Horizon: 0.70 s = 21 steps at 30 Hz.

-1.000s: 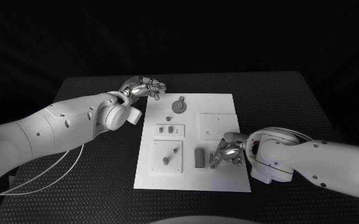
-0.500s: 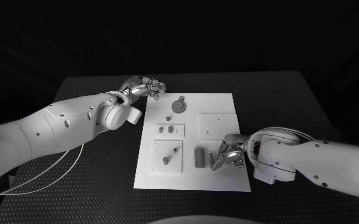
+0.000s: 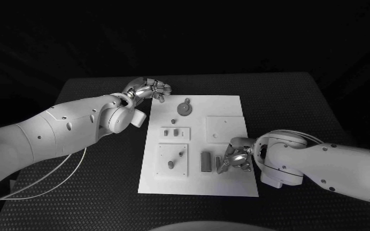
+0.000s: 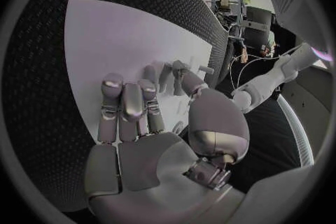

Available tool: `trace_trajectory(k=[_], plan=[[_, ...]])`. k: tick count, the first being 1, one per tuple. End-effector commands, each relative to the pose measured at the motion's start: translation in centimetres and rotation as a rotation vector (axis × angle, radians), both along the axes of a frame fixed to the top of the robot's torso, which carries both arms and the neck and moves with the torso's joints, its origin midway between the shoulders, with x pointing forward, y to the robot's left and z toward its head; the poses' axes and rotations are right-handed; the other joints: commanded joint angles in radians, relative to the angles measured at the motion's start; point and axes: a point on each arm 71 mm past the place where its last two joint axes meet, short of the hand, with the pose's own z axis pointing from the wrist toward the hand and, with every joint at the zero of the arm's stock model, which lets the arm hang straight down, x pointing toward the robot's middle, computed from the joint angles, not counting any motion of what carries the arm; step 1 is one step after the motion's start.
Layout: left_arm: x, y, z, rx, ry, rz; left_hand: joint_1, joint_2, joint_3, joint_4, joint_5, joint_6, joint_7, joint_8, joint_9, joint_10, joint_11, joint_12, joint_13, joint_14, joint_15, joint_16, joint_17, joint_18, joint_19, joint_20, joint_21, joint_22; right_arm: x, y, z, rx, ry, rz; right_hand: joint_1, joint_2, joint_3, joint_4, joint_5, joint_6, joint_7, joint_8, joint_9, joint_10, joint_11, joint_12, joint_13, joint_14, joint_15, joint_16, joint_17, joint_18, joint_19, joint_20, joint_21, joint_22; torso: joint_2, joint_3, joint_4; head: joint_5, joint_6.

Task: Assemble the parts on the task board

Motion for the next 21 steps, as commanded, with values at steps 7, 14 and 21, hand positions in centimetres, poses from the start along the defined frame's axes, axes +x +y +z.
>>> trace_trajectory(k=[7,14,21], plan=[[-0.04,-0.20,0.07,-0.011,0.000,-0.015,-0.011,0.003,0.001,0.007,-0.003,-0.006,-0.001,0.006,-0.002,-0.006,-0.002,-0.001,-0.001,-0.001,0.004,-0.006,0.001,0.011,0.004,0.001,-0.007,0.002,-0.08,0.31,-0.36,-0.034,-0.029,0.040,0.071,0.049,0.059,-0.015,-0.005,0.009,-0.007,0.001,-0.002,0.010,-0.003,0.004,0.002,0.009,-0.004,0.005,0.003,0.013,-0.007,-0.004,0.008,-0.001,-0.001,-0.0009,0.0000,0.002,-0.004],[-0.04,-0.18,0.08,-0.011,0.000,-0.014,-0.011,0.004,0.002,0.008,-0.003,-0.006,-0.001,0.006,-0.002,-0.006,-0.002,-0.001,-0.001,-0.001,0.004,-0.006,0.002,0.011,0.004,0.001,-0.007,0.002,-0.02,0.22,-0.36,-0.041,-0.043,0.045,0.084,0.059,0.086,-0.014,-0.005,0.011,-0.008,0.000,-0.004,0.014,-0.003,0.006,0.003,0.010,-0.003,0.007,0.005,0.013,-0.007,0.000,0.011,-0.001,-0.001,-0.0010,0.0000,0.002,-0.005],[-0.04,-0.16,0.07,-0.010,0.001,-0.013,-0.012,0.005,0.001,0.009,-0.003,-0.006,-0.001,0.007,-0.002,-0.006,-0.002,-0.001,-0.001,-0.001,0.004,-0.006,0.002,0.011,0.004,0.001,-0.007,0.002,0.05,0.09,-0.35,-0.038,-0.050,0.039,0.082,0.067,0.099,-0.011,-0.005,0.013,-0.008,0.000,-0.004,0.017,-0.003,0.007,0.004,0.011,-0.002,0.009,0.006,0.013,-0.006,0.003,0.013,-0.001,0.000,-0.0005,-0.0004,0.003,-0.005]])
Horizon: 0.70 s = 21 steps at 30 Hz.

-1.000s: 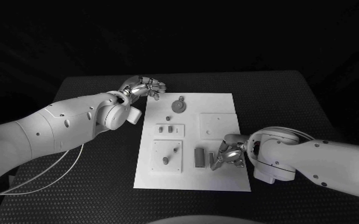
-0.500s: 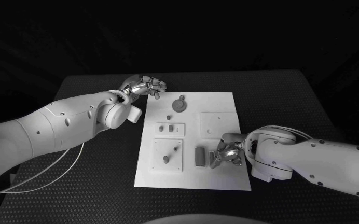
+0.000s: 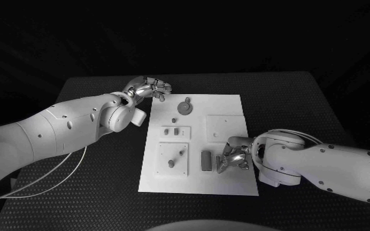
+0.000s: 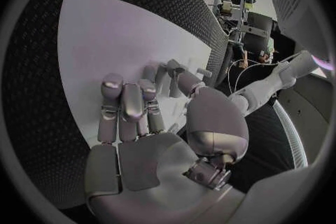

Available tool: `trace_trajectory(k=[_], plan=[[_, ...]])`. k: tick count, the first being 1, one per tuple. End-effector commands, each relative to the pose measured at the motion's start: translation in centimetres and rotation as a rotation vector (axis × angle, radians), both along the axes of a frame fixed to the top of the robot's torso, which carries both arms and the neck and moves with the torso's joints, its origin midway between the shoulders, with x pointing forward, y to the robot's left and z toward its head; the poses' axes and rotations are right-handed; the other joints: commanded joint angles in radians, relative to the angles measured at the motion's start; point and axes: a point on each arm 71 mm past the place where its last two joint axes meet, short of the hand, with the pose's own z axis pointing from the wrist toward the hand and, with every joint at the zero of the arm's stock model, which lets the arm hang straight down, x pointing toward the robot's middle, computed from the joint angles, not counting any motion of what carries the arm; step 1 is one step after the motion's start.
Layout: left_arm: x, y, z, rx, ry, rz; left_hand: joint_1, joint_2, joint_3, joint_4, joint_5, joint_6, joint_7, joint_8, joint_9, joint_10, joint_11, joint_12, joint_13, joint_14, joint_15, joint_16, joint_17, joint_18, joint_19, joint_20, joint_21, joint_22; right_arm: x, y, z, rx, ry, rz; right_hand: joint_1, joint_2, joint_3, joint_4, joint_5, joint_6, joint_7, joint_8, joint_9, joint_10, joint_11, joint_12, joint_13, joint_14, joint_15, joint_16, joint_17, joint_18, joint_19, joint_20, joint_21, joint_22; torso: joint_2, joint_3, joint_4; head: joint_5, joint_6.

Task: Assemble the parts on the task board

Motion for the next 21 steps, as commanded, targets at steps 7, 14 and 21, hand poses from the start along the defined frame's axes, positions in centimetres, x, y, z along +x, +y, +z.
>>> trace_trajectory(k=[7,14,21], plan=[[-0.03,-0.20,0.06,-0.010,0.002,-0.014,-0.013,0.004,-0.001,0.011,-0.003,-0.006,-0.001,0.007,-0.002,-0.007,-0.002,-0.001,-0.002,-0.001,0.004,-0.007,0.003,0.011,0.005,0.002,-0.004,0.002,0.11,-0.55,-0.38,-0.028,-0.009,-0.009,-0.007,0.022,0.019,0.012,0.007,0.009,0.000,0.000,-0.003,0.013,-0.002,0.006,0.002,0.009,0.002,0.007,0.002,0.013,-0.001,0.009,0.007,-0.003,0.000,0.0005,-0.0007,0.001,0.001],[-0.03,-0.20,0.05,-0.010,0.003,-0.014,-0.015,0.005,-0.001,0.013,-0.002,-0.007,-0.001,0.007,-0.002,-0.007,-0.002,-0.001,-0.002,-0.001,0.004,-0.008,0.003,0.011,0.005,0.002,-0.005,0.003,0.10,-0.60,-0.39,-0.029,-0.006,-0.010,-0.040,-0.007,0.013,0.022,0.007,0.012,0.000,0.001,-0.003,0.018,-0.002,0.009,0.004,0.012,0.002,0.009,0.004,0.013,0.004,0.009,0.011,-0.004,0.000,0.0005,-0.0008,0.001,0.000],[-0.04,-0.21,0.05,-0.010,0.003,-0.015,-0.015,0.006,-0.001,0.014,-0.002,-0.007,-0.001,0.007,-0.002,-0.007,-0.002,0.000,-0.002,-0.001,0.004,-0.008,0.004,0.011,0.005,0.002,-0.005,0.003,0.12,-0.65,-0.30,-0.034,-0.023,-0.002,-0.047,-0.012,0.011,0.025,0.007,0.013,-0.001,0.001,-0.003,0.022,-0.002,0.012,0.006,0.013,0.001,0.011,0.005,0.013,0.005,0.009,0.012,-0.005,0.000,0.0005,-0.0007,0.001,0.000]])
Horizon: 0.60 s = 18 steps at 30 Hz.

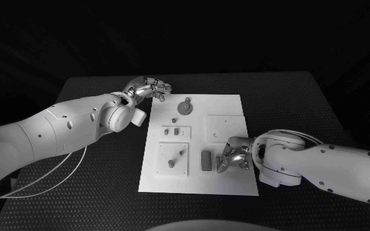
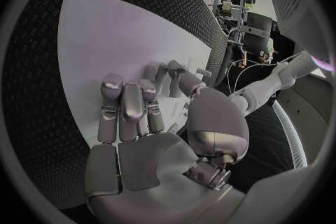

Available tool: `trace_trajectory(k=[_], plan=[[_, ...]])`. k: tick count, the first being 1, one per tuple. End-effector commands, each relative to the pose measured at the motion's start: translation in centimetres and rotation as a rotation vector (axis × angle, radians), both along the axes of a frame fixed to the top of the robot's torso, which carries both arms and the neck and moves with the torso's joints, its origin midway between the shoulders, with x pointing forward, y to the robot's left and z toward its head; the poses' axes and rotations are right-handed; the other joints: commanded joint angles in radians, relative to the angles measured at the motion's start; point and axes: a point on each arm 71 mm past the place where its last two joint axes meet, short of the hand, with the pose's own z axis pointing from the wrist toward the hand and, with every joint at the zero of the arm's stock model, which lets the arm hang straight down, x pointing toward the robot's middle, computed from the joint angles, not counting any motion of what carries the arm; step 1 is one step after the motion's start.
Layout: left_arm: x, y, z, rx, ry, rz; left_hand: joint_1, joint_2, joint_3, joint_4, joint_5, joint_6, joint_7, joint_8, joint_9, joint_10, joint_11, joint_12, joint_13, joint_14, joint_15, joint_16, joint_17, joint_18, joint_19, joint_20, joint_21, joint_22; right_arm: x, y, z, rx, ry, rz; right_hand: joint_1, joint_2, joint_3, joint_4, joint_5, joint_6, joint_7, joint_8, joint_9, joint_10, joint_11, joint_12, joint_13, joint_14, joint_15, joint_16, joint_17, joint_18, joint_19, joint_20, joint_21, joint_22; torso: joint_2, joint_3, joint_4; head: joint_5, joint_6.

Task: Assemble the parts on the task board

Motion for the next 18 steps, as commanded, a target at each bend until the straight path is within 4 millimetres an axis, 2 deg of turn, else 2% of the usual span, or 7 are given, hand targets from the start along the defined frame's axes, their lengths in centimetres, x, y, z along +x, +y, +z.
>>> trace_trajectory(k=[1,4,6,12,17,18], plan=[[-0.04,-0.22,0.07,-0.011,0.001,-0.015,-0.010,0.001,0.000,0.008,-0.002,-0.007,-0.001,0.004,-0.001,-0.007,-0.002,0.000,-0.002,-0.001,0.004,-0.004,0.001,0.011,0.005,0.002,-0.005,0.001,0.15,-0.64,-0.24,-0.036,-0.020,-0.007,-0.009,0.002,-0.003,0.005,-0.002,0.006,-0.002,0.000,0.002,0.007,-0.002,0.003,0.002,0.005,0.001,0.004,0.001,0.013,0.002,0.004,0.004,-0.001,0.000,0.0001,0.0002,0.001,0.000],[-0.03,-0.18,0.06,-0.011,0.002,-0.014,-0.011,0.001,0.000,0.008,-0.002,-0.007,-0.001,0.004,-0.001,-0.007,-0.002,0.000,-0.002,-0.001,0.004,-0.004,0.002,0.011,0.005,0.002,-0.005,0.001,0.12,-0.70,-0.27,-0.030,-0.013,-0.008,-0.016,0.001,-0.005,0.010,-0.002,0.007,-0.002,0.000,0.002,0.008,-0.002,0.004,0.002,0.006,0.001,0.005,0.001,0.013,0.003,0.004,0.005,-0.001,0.000,0.0004,0.0006,0.001,0.000],[-0.04,-0.18,0.06,-0.010,0.002,-0.014,-0.011,0.001,0.000,0.008,-0.002,-0.007,-0.001,0.004,-0.001,-0.007,-0.002,0.000,-0.002,-0.001,0.004,-0.004,0.002,0.011,0.005,0.002,-0.005,0.001,0.05,-0.73,-0.31,-0.018,0.003,-0.012,-0.031,-0.007,-0.006,0.021,-0.001,0.008,-0.002,0.000,0.001,0.008,-0.002,0.002,0.001,0.006,0.001,0.004,0.001,0.013,0.004,0.004,0.005,-0.002,0.000,0.0006,0.0005,0.001,0.001],[-0.04,-0.17,0.04,-0.010,0.004,-0.015,-0.011,0.001,0.000,0.009,-0.002,-0.006,-0.001,0.004,-0.001,-0.007,-0.002,0.000,-0.002,-0.002,0.004,-0.004,0.002,0.011,0.005,0.002,-0.006,0.001,-0.07,-0.90,-0.35,0.007,0.025,-0.017,-0.073,-0.068,-0.014,0.051,0.003,0.008,-0.001,-0.004,-0.004,0.007,-0.002,-0.001,0.000,0.007,0.001,0.001,-0.001,0.013,0.005,0.003,0.005,-0.006,0.000,0.0003,-0.0003,0.002,0.002],[-0.04,-0.16,0.03,-0.009,0.005,-0.015,-0.012,0.001,0.000,0.009,-0.003,-0.007,-0.001,0.004,-0.001,-0.007,-0.002,0.000,-0.002,-0.002,0.004,-0.004,0.002,0.011,0.005,0.002,-0.006,0.001,-0.19,-1.06,-0.32,0.019,0.032,-0.015,-0.099,-0.129,-0.016,0.091,-0.001,0.008,-0.002,-0.005,-0.005,0.006,-0.002,-0.004,0.000,0.007,0.000,-0.001,-0.002,0.013,0.008,-0.001,0.005,-0.010,0.000,0.0002,0.0000,0.002,0.003],[-0.04,-0.15,0.03,-0.009,0.005,-0.015,-0.012,0.001,0.000,0.010,-0.002,-0.007,-0.001,0.004,-0.001,-0.007,-0.002,0.000,-0.002,-0.002,0.004,-0.005,0.002,0.011,0.005,0.002,-0.006,0.002,-0.21,-1.08,-0.32,0.018,0.034,-0.014,-0.102,-0.135,-0.017,0.096,-0.001,0.007,-0.002,-0.005,-0.005,0.005,-0.002,-0.005,0.000,0.007,0.000,-0.001,-0.002,0.013,0.008,-0.001,0.005,-0.010,0.001,0.0004,0.0002,0.002,0.003]])
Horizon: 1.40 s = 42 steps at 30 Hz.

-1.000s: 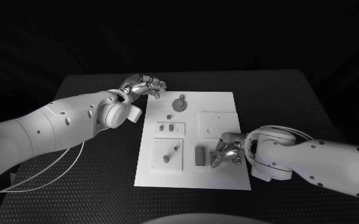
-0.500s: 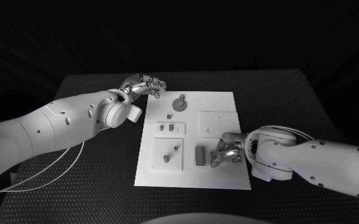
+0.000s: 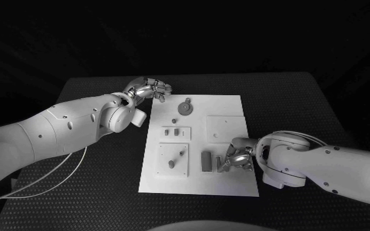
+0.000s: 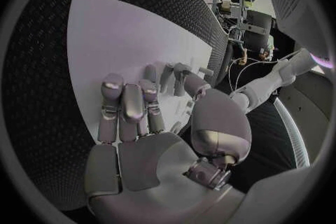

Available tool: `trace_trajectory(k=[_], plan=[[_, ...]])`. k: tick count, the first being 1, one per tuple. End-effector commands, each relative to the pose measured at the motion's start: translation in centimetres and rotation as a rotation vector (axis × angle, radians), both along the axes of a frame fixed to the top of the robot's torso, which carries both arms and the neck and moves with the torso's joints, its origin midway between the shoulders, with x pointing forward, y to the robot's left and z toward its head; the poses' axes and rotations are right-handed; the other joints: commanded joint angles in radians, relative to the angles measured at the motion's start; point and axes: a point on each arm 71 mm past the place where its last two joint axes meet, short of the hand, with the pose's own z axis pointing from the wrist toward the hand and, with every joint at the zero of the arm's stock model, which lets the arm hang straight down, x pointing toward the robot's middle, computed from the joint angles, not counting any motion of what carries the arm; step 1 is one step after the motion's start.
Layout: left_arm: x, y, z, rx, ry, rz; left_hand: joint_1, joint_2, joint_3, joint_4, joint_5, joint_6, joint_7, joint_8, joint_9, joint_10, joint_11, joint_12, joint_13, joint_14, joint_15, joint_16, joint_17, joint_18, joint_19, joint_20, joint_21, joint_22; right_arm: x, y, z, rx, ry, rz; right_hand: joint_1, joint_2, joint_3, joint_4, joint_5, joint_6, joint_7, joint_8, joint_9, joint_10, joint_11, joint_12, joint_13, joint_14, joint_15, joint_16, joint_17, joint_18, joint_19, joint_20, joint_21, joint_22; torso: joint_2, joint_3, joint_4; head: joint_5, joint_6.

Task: Assemble the parts on the task board

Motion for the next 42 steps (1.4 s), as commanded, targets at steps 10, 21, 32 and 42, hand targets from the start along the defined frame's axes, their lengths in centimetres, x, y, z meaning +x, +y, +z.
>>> trace_trajectory(k=[10,21,32,42], plan=[[-0.06,-0.15,0.04,-0.010,0.003,-0.014,-0.013,0.001,0.000,0.005,-0.002,-0.007,-0.001,0.004,-0.001,-0.007,-0.002,0.000,-0.002,-0.002,0.004,-0.005,0.002,0.011,0.005,0.002,-0.006,0.002,-0.33,-0.22,-0.22,0.005,0.036,0.022,-0.001,-0.035,-0.007,0.021,-0.005,0.001,0.000,-0.005,0.004,0.000,0.001,-0.005,0.000,0.006,-0.002,-0.002,-0.001,0.007,0.008,-0.007,0.007,-0.003,0.000,0.0000,0.0000,0.000,0.000],[-0.05,-0.09,0.03,-0.009,0.004,-0.014,-0.012,0.001,0.000,0.005,-0.002,-0.007,-0.001,0.004,-0.001,-0.007,-0.002,0.000,-0.002,-0.002,0.004,-0.005,0.002,0.011,0.004,0.002,-0.007,0.003,-0.48,-0.04,-0.29,0.004,0.052,0.043,0.065,-0.026,-0.018,-0.022,-0.005,-0.003,0.001,-0.002,0.010,-0.002,0.001,-0.006,0.003,0.005,-0.002,-0.002,-0.001,0.007,0.003,-0.012,0.010,-0.004,0.000,-0.0006,-0.0001,0.001,-0.001],[-0.06,-0.09,0.02,-0.009,0.005,-0.014,-0.012,0.001,0.001,0.006,-0.002,-0.007,-0.001,0.005,-0.001,-0.008,-0.002,0.000,-0.002,-0.002,0.004,-0.005,0.003,0.012,0.004,0.002,-0.007,0.003,-0.20,-0.02,-0.27,-0.010,0.027,0.037,0.104,0.088,-0.016,-0.053,-0.006,-0.002,0.001,0.000,0.012,-0.001,0.001,-0.006,0.004,0.004,-0.001,-0.002,0.000,0.007,-0.001,-0.009,0.011,-0.007,0.000,-0.0011,0.0006,0.000,-0.003],[-0.07,-0.10,0.00,-0.008,0.007,-0.014,-0.013,0.001,0.001,0.006,-0.002,-0.007,-0.001,0.005,-0.001,-0.008,-0.002,0.000,-0.002,-0.002,0.004,-0.006,0.004,0.011,0.004,0.002,-0.007,0.004,-0.12,0.18,-0.28,-0.022,0.019,0.030,0.075,0.122,0.012,-0.026,-0.006,0.000,0.001,-0.002,0.010,0.002,0.001,-0.005,0.006,0.004,0.000,-0.001,0.001,0.007,-0.004,-0.004,0.012,-0.009,0.000,-0.0011,0.0001,0.000,-0.004]])
